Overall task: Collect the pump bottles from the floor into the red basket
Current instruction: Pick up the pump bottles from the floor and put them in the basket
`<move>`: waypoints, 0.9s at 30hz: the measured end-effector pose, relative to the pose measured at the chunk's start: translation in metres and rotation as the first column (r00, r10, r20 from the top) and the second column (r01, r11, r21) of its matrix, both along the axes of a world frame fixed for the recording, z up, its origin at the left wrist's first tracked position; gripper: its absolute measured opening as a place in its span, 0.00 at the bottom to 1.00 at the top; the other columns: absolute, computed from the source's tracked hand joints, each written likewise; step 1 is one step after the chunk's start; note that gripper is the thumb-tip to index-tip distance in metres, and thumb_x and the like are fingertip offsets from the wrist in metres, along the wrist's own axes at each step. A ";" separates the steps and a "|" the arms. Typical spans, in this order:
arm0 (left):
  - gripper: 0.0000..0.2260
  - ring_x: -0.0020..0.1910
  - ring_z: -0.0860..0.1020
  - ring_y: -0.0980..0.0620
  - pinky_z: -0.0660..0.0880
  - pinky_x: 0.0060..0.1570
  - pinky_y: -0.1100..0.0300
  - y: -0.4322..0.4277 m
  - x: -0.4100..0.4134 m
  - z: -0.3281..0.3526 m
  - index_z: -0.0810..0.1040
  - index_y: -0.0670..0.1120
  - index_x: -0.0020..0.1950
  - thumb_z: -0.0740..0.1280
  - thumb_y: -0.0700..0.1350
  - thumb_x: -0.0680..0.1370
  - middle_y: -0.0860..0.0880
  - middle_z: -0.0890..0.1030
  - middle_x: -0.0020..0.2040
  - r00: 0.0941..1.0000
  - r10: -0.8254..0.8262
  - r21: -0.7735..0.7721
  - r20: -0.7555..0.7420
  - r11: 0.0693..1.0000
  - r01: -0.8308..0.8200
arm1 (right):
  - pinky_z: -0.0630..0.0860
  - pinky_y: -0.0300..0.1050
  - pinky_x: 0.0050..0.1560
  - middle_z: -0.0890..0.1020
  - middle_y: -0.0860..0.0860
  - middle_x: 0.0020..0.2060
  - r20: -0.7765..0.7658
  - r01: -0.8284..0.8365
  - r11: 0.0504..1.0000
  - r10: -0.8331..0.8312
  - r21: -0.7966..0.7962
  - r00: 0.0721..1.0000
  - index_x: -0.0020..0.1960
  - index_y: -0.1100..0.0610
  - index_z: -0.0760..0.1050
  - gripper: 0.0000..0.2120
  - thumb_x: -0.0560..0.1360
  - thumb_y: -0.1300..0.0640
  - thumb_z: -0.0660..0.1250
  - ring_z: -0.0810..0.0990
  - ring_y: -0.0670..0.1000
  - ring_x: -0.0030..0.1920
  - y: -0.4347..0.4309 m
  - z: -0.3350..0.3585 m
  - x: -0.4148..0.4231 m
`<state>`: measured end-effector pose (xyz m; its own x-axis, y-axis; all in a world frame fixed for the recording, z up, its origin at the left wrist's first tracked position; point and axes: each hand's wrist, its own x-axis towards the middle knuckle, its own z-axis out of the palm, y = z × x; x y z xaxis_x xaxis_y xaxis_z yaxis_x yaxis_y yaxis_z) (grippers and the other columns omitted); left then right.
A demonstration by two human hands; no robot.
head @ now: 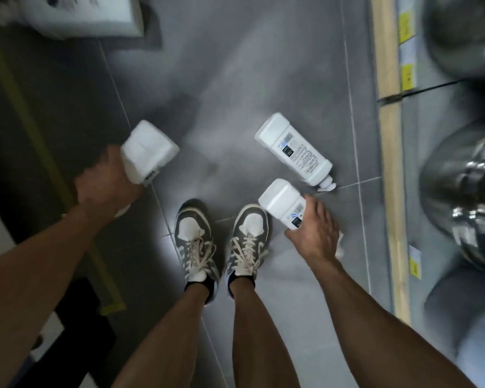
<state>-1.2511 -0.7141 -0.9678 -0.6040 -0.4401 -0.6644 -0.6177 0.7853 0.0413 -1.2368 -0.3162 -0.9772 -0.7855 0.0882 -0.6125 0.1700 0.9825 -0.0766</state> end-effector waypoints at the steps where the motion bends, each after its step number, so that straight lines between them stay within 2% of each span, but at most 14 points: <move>1: 0.33 0.55 0.79 0.29 0.77 0.54 0.40 0.007 -0.002 0.027 0.67 0.41 0.67 0.79 0.52 0.71 0.36 0.78 0.60 1.000 -0.005 0.006 -0.008 1.000 0.005 | 0.76 0.58 0.56 0.79 0.58 0.58 0.008 0.014 1.000 -0.014 -0.009 1.000 0.68 0.54 0.67 0.46 0.56 0.51 0.84 0.78 0.62 0.58 -0.009 0.024 -0.001; 6: 0.32 0.52 0.81 0.34 0.76 0.47 0.44 0.037 -0.022 0.186 0.66 0.47 0.63 0.79 0.56 0.68 0.44 0.79 0.60 0.996 -0.083 0.022 0.019 0.996 0.082 | 0.75 0.55 0.53 0.79 0.57 0.56 -0.029 0.011 0.998 -0.013 -0.063 1.000 0.68 0.53 0.68 0.45 0.55 0.52 0.81 0.79 0.60 0.56 -0.048 0.167 -0.020; 14: 0.33 0.52 0.81 0.37 0.76 0.44 0.47 0.060 -0.043 0.431 0.66 0.49 0.65 0.78 0.57 0.68 0.47 0.79 0.60 0.991 -0.057 0.081 -0.120 0.994 0.067 | 0.73 0.55 0.61 0.78 0.55 0.63 -0.113 -0.066 0.987 0.049 -0.149 0.992 0.73 0.52 0.64 0.46 0.59 0.50 0.80 0.76 0.58 0.63 -0.102 0.403 -0.073; 22: 0.31 0.51 0.81 0.37 0.75 0.45 0.47 0.045 -0.028 0.588 0.65 0.49 0.63 0.76 0.58 0.69 0.45 0.79 0.58 0.962 0.168 0.090 -0.214 0.984 -0.152 | 0.72 0.54 0.64 0.75 0.54 0.64 -0.094 -0.074 0.984 0.059 -0.163 0.994 0.72 0.52 0.62 0.43 0.63 0.49 0.79 0.75 0.57 0.64 -0.118 0.569 -0.102; 27: 0.32 0.50 0.81 0.36 0.78 0.47 0.44 0.022 0.006 0.653 0.65 0.49 0.64 0.77 0.58 0.69 0.45 0.80 0.57 0.944 0.216 0.074 -0.250 0.976 -0.204 | 0.71 0.52 0.60 0.74 0.54 0.65 -0.082 -0.180 0.978 0.172 -0.108 0.982 0.72 0.50 0.59 0.44 0.63 0.46 0.79 0.74 0.57 0.63 -0.113 0.636 -0.088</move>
